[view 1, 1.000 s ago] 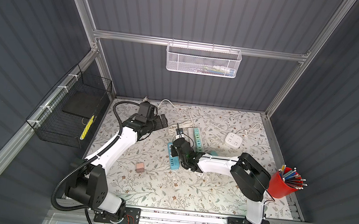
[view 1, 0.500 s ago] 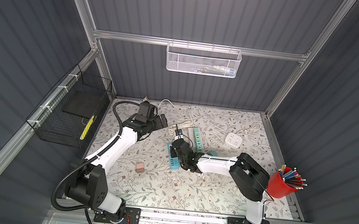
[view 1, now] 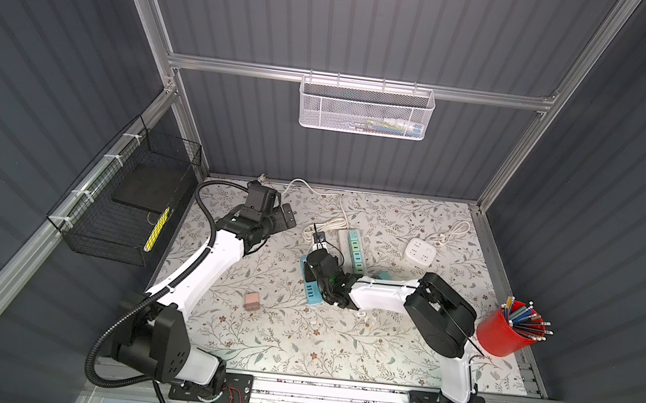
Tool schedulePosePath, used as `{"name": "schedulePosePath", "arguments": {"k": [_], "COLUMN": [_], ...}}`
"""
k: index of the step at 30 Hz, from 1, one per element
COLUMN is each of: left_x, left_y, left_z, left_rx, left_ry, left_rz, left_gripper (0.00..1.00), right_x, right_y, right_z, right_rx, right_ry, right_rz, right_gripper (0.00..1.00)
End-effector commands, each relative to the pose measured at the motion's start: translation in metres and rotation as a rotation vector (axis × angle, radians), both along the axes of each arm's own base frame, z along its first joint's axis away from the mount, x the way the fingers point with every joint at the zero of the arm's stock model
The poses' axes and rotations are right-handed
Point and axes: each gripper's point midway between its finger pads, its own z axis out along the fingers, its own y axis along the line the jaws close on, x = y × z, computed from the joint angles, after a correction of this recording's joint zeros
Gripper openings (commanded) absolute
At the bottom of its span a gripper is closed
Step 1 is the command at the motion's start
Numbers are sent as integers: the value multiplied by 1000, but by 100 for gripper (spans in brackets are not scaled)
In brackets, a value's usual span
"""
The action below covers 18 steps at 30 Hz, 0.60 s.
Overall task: Insert the plug
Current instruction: 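Align the mint adapter prongs above the blue strip socket with the right gripper, then lower the mint adapter into the blue strip socket with the right gripper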
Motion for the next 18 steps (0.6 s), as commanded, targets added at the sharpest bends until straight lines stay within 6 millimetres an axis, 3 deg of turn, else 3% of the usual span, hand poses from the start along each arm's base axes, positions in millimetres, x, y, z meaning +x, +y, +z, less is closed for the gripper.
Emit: {"name": "schedulePosePath", "arguments": {"k": [1,5,13,18], "left_x": [-5,-4,-4,-3], "left_y": [7,10,15,14], "left_z": [1,4,5,5], "left_rx": [17,10,5,-5], "left_ry": [8,3,-7,-8], "left_rz": [20,28,41,38], "left_gripper": [100,100,100,100], "right_x": [-7,-12,-23,-29], "right_y": [-8,-10,-15,-6], "right_z": [-14,-24,-70,-86], "right_rx": [-88,-153,-166,-201], "right_ry": [52,103,212,247], "right_rz": [8,24,-19,-13], "right_gripper": [22,23,22,22]}}
